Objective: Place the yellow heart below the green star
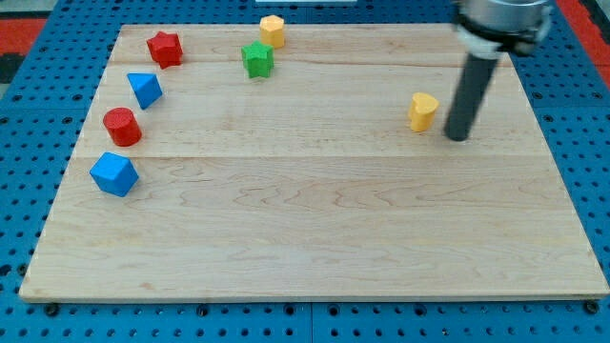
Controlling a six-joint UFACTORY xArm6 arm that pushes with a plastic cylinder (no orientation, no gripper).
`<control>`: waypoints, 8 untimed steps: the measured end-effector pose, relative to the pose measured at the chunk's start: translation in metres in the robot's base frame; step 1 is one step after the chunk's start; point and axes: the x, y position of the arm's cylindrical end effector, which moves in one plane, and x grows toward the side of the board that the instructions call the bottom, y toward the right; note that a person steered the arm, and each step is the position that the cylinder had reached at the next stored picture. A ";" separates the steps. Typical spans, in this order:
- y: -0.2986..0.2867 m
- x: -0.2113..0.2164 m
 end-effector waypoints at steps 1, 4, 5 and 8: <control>-0.032 -0.040; -0.071 -0.051; -0.096 0.017; -0.242 -0.059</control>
